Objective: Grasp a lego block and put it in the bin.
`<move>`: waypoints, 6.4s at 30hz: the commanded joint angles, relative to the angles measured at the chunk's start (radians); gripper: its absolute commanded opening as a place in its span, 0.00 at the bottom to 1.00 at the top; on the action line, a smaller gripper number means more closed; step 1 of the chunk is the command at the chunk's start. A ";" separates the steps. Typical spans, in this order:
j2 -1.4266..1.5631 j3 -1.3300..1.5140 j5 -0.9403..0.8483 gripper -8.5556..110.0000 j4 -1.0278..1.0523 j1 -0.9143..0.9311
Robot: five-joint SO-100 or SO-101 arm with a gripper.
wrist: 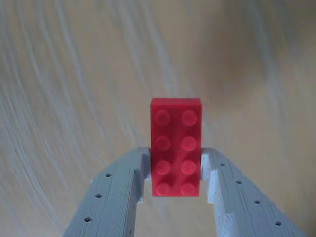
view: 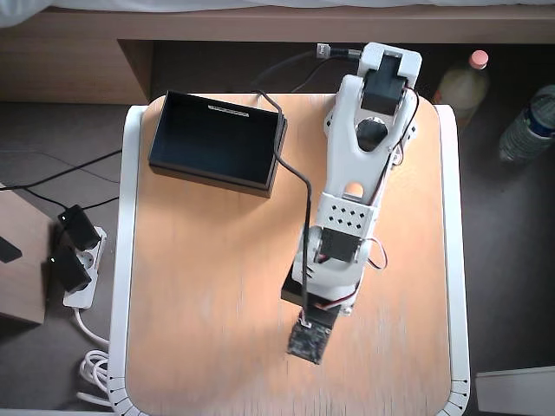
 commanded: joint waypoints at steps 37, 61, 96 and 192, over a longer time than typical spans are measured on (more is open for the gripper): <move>0.345 -0.500 -0.006 0.07 0.707 0.960; 0.225 -0.232 0.083 0.07 0.387 1.207; 0.373 -0.049 0.103 0.19 0.298 1.224; 1.634 1.200 -0.011 0.08 0.333 -0.146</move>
